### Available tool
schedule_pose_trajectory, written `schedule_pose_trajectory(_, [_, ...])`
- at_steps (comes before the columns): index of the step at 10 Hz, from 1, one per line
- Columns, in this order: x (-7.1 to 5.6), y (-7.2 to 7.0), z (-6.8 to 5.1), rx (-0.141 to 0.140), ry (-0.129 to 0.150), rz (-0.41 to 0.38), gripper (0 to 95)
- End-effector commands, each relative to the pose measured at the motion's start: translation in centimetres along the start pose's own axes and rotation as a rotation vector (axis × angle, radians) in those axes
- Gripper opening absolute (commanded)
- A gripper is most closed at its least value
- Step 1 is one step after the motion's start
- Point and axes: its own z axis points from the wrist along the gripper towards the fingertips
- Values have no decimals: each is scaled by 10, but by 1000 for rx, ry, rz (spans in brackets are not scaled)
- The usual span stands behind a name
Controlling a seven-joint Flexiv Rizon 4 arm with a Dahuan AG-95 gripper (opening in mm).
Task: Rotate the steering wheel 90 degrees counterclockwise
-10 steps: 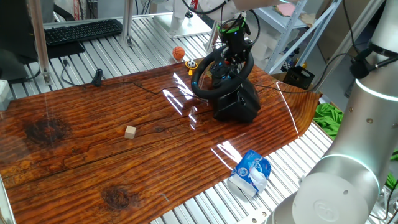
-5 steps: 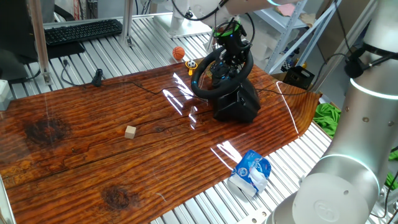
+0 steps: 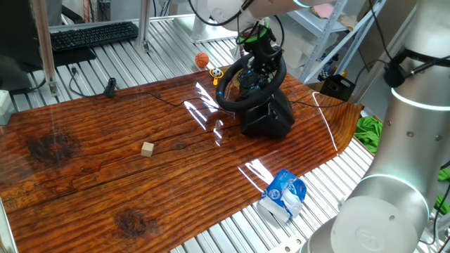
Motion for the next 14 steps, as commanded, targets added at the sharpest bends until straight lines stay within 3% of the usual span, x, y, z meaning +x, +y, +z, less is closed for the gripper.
schedule_pose_trajectory(1, [0,-1,-1,7,-4,3,0])
schedule_pose_trajectory(12, [-13,-3,0,16,-9,-12,0])
schedule_pose_trajectory(14, [-17,-3,1,29,-18,-12,0])
